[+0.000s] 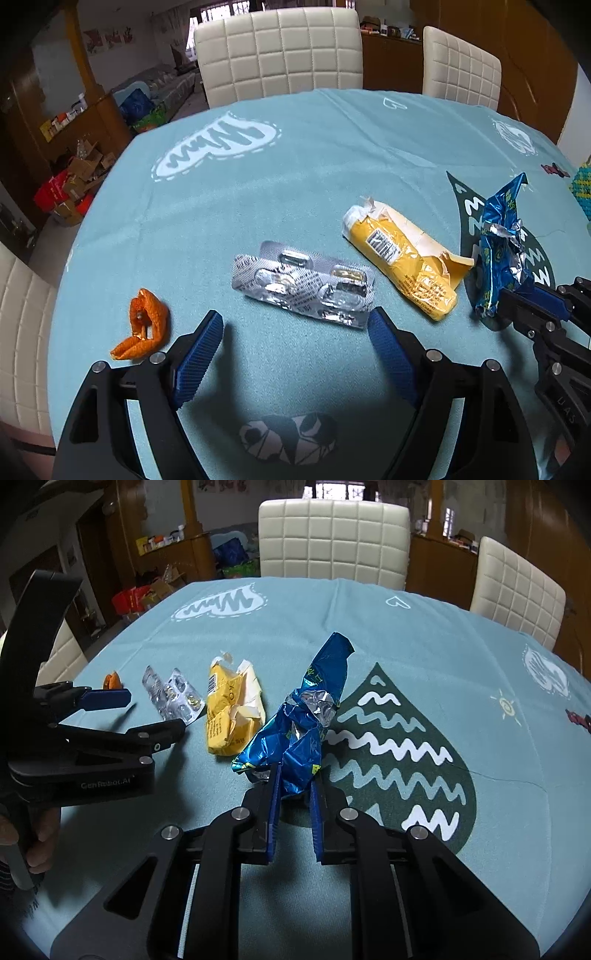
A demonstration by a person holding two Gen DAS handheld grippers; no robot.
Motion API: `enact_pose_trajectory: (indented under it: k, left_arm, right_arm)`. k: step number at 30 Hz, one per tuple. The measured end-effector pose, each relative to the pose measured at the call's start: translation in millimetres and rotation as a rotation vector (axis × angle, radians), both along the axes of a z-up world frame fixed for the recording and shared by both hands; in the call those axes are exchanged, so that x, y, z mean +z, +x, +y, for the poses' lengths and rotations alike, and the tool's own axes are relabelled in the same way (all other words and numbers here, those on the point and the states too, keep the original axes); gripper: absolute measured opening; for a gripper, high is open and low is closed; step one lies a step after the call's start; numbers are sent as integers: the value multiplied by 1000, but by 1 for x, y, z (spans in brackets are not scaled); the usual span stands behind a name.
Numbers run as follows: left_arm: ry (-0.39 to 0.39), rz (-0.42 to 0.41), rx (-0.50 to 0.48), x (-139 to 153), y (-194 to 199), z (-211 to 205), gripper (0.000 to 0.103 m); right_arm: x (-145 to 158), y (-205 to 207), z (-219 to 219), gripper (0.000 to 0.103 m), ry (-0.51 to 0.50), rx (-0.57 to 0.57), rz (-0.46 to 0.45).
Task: Collect trash
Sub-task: 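Grasp the silver blister pack with the left tool while the right tool lifts the blue wrapper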
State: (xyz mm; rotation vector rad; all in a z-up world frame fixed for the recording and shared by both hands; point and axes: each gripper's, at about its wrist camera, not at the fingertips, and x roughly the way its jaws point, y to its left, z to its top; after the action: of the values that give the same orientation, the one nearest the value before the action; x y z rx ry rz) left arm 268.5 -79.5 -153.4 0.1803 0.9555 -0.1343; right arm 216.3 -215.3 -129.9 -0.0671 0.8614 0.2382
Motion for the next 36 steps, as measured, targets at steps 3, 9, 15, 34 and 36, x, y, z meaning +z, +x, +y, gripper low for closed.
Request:
enact_pose_trajectory:
  k: [3, 9, 15, 34, 36]
  left_arm:
    - [14, -35, -8, 4, -3, 1, 74]
    - [12, -8, -30, 3, 0, -2, 47]
    - [18, -8, -47, 3, -4, -4, 17]
    - [-4, -93, -42, 40, -38, 23, 12]
    - [-2, -103, -42, 46, -44, 27, 12]
  right_arm:
    - [4, -2, 2, 15, 3, -5, -15]
    - [4, -3, 4, 15, -1, -4, -17]
    - [5, -2, 2, 15, 9, -1, -18]
    - [25, -22, 20, 15, 4, 40, -55]
    - [31, -26, 25, 15, -1, 53, -63]
